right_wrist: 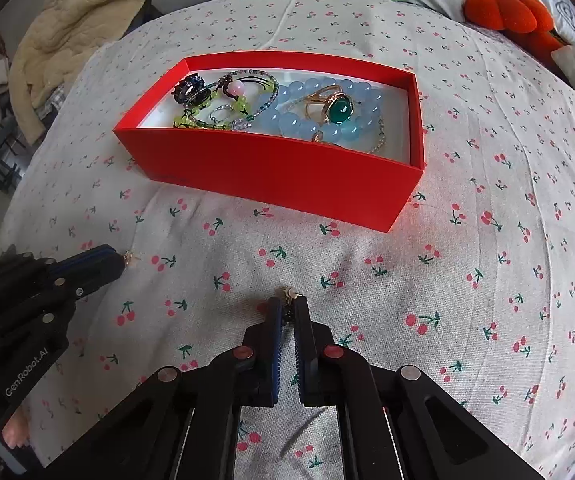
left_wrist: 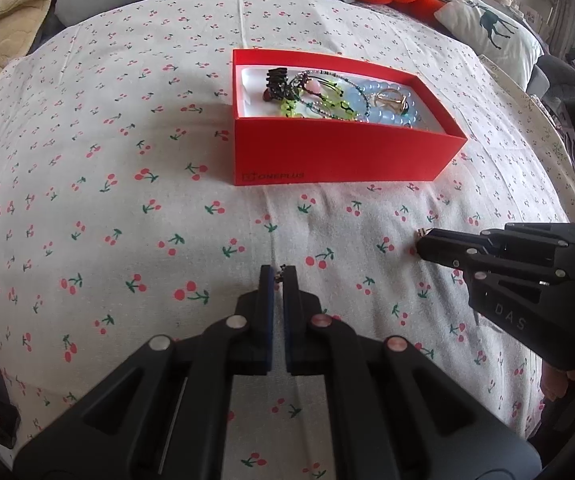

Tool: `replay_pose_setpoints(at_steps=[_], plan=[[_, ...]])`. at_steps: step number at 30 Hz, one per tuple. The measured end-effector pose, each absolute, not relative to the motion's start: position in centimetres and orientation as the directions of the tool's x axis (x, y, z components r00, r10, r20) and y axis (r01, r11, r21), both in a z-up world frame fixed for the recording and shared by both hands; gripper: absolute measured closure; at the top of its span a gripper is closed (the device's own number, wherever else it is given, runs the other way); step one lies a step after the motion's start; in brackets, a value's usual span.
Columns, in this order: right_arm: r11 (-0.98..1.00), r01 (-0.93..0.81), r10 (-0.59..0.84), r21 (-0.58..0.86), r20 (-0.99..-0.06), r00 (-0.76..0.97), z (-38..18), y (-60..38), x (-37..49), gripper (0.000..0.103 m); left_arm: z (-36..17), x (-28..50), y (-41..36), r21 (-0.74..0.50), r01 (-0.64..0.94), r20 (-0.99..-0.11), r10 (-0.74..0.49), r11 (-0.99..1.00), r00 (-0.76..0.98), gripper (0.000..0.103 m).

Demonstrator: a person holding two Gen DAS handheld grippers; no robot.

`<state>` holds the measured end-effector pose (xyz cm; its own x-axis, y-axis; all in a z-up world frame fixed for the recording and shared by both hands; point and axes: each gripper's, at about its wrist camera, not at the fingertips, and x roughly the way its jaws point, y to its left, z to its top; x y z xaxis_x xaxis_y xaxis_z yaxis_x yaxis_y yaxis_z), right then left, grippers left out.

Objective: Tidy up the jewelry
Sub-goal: 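Grasp the remaining gold earring with the right tool while the left tool holds its earring, then carry both earrings into the red box and open both tools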

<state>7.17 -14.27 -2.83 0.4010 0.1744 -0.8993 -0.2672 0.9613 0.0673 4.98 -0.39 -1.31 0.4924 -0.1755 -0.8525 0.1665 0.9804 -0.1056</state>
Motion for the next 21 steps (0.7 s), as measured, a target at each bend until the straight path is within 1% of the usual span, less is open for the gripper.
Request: replay_pose_setpoints(at_steps=[7, 13, 21], plan=[[0.964, -0.247, 0.197, 0.1, -0.892, 0.406, -1.5, -15.1, 7.4, 0.098, -0.5, 5.1, -0.1, -0.132, 0.169, -0.843, -0.2, 0.977, 0.499, 0.098], [0.962, -0.221, 0.24, 0.159, -0.879, 0.412, -0.1, -16.7, 7.5, 0.098, 0.4, 5.4, 0.1, -0.174, 0.162, -0.834, -0.233, 0.971, 0.501, 0.098], [0.957, -0.204, 0.278, 0.205, -0.846, 0.454, 2.4, -17.7, 7.4, 0.098, 2.3, 6.2, -0.3, -0.198, 0.159, -0.808, -0.253, 0.967, 0.532, 0.098]])
